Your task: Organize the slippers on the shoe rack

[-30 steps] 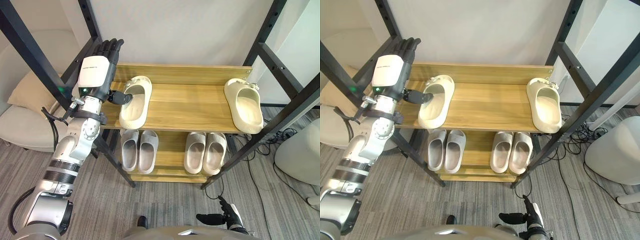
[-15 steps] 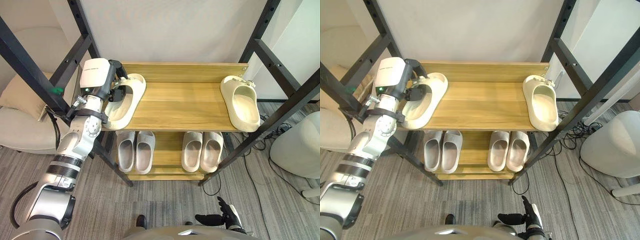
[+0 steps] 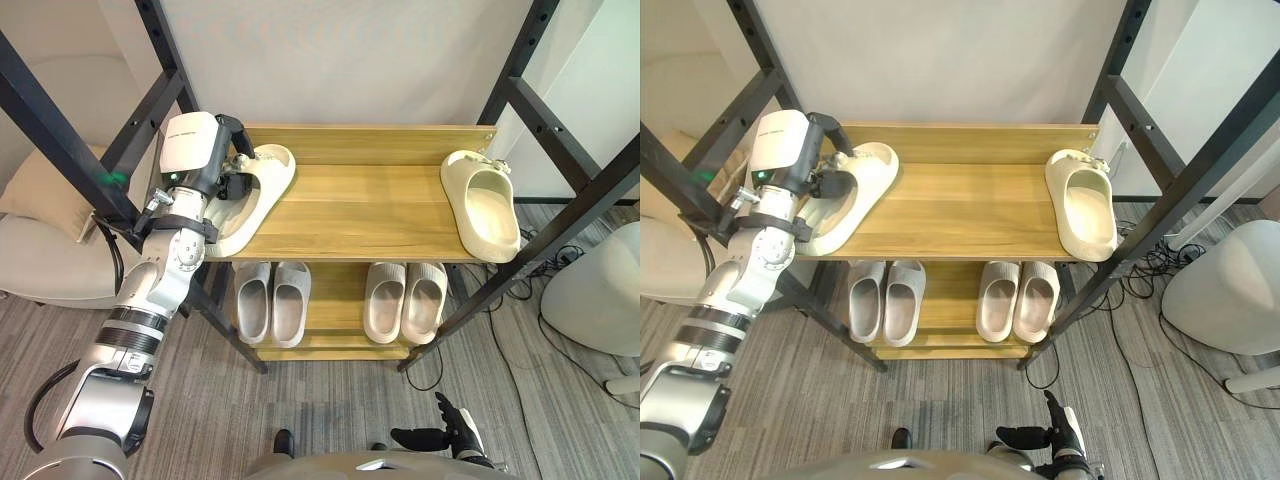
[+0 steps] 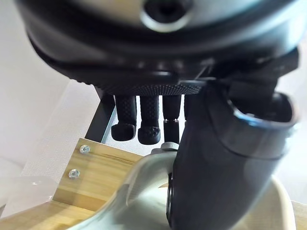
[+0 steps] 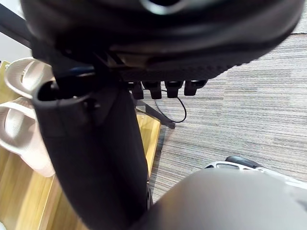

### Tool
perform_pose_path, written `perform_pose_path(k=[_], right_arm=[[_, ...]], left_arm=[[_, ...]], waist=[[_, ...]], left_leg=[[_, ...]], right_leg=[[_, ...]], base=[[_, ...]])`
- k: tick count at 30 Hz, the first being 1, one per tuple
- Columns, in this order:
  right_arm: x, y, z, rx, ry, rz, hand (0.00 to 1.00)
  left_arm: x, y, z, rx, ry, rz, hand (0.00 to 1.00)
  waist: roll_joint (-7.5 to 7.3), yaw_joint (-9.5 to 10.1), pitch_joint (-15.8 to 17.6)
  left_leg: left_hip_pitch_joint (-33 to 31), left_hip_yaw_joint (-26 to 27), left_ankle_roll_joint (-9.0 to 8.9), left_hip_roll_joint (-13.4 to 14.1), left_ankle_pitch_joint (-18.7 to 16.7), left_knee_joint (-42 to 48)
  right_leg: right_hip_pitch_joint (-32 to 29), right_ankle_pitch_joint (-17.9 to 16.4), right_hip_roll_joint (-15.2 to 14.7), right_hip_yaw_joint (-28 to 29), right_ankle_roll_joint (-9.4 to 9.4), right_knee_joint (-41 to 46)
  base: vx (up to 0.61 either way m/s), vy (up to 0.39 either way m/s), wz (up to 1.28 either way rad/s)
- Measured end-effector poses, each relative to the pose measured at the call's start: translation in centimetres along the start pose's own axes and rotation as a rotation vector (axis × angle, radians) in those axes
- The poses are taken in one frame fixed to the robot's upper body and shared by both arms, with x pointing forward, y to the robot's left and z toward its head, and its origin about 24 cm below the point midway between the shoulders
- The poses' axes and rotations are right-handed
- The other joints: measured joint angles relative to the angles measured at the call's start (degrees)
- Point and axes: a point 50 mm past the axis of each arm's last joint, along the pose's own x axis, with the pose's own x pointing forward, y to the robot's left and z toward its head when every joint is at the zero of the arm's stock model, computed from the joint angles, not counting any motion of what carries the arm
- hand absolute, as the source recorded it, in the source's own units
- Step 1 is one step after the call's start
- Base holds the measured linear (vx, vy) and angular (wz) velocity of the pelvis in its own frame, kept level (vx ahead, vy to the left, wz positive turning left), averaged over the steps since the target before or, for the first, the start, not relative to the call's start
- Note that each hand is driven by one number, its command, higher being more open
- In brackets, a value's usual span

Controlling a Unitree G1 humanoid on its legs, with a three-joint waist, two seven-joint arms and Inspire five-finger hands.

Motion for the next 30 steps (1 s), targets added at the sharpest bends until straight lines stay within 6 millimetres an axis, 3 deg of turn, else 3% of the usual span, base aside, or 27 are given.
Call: perform_pose_path(k=[5, 16, 24, 30], right_arm=[[0.0, -0.1, 0.0, -0.001, 0.000, -0.002, 1.00], [0.1, -0.3, 0.5, -0.002, -0.020, -0.010, 1.00], [0.0, -0.2, 0.5, 0.004, -0.028, -0.025, 1.00], [-0.1, -0.3, 0.7, 0.005, -0.036, -0.032, 1.00]], left_arm=[[0.0, -0.3, 0.8, -0.031, -0.008, 0.013, 0.00], [0.1, -1.2, 5.5, -0.165, -0.122, 0.037, 0.00], [0.2, -2.3, 7.9, -0.211, -0.178, 0.008, 0.00], [0.5, -2.9, 7.9, -0.202, -0.174, -0.013, 0.00]], waist=[[0.14, 0.02, 0.1], [0.68, -0.90, 0.4], [0.75, -2.90, 0.5], [1.27, -4.06, 0.7]], left_leg=[[0.1, 0.0, 0.07, -0.1, 0.0, 0.0], [1.3, 1.6, 0.23, 0.1, -0.3, 0.0], [1.7, 3.2, 0.31, 0.1, -0.7, 0.0], [2.0, 3.5, 0.31, 0.2, -0.8, 0.1]], right_leg=[[0.0, 0.0, -0.1, 0.0, -0.01, 0.2], [-0.9, -1.1, -0.3, 2.0, -0.08, 2.8], [-2.2, -2.0, -0.5, 3.6, 0.05, 4.7], [-2.1, -2.1, -0.5, 4.0, 0.05, 4.6]], base=[[0.00, 0.000, 0.00], [-0.01, 0.003, -0.08], [0.00, 0.008, -0.09], [0.00, 0.004, -0.05]])
